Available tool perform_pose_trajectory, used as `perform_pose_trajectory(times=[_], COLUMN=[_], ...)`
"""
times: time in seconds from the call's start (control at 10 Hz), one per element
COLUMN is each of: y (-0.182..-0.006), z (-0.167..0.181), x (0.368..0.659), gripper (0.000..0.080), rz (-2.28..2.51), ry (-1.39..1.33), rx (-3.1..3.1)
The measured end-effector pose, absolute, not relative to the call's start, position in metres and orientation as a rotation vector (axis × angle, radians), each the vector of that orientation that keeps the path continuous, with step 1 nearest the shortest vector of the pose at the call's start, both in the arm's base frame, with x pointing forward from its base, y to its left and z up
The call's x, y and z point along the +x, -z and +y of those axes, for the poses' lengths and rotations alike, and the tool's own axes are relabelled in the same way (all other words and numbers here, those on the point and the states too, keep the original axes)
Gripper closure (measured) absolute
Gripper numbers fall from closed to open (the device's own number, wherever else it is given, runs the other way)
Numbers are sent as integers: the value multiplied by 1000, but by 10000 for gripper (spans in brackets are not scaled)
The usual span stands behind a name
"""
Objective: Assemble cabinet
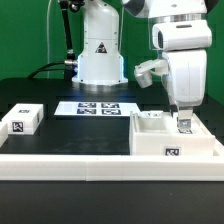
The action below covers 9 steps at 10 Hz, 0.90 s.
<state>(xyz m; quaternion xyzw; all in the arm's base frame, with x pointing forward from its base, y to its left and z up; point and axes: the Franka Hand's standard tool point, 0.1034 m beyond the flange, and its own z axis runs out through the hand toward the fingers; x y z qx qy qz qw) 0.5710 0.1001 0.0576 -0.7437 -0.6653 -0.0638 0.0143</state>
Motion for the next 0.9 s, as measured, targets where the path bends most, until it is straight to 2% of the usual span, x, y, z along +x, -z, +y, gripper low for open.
perform_pose_trajectory(times=[0.1, 0.5, 0.7, 0.9], y=[-62, -87, -85, -85], z=[101, 96, 93, 92], x=[566, 511, 488, 490], gripper=[2, 2, 2, 2], rz=[-2077, -2088, -2063, -2061], ry=[196, 136, 92, 95], rx=[-2316, -2334, -2349, -2351])
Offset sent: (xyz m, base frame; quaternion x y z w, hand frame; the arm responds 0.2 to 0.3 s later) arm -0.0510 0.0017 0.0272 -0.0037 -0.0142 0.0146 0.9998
